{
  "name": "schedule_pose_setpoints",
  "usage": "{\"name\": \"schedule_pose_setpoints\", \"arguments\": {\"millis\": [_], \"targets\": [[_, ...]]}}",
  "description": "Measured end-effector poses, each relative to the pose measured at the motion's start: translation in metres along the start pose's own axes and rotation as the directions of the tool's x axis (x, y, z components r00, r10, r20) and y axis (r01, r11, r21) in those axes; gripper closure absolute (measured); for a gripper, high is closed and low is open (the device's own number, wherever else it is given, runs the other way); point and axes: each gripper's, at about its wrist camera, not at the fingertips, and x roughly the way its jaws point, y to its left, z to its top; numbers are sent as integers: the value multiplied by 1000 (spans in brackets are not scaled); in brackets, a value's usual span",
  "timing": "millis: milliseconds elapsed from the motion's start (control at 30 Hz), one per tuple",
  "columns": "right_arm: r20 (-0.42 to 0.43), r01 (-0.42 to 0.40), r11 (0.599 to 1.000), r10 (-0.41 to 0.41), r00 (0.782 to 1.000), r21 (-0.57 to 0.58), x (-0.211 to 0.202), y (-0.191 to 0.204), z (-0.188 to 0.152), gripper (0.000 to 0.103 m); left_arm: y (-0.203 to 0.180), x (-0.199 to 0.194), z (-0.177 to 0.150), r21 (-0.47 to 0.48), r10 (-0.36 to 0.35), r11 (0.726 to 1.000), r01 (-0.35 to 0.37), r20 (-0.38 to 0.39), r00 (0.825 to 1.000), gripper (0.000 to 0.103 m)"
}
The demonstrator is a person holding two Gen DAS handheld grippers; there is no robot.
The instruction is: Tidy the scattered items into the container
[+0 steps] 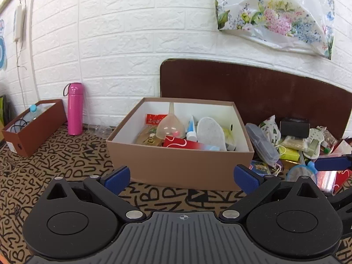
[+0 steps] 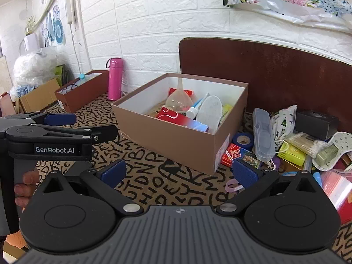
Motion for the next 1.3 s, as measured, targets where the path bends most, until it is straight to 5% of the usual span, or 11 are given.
{"name": "schedule_pose_setpoints", "arguments": {"millis": [1300], "targets": [[-47, 21, 1000, -22, 999, -19, 10, 2, 1, 1, -8, 19, 4, 42, 15, 999, -12, -80, 997, 0]]}}
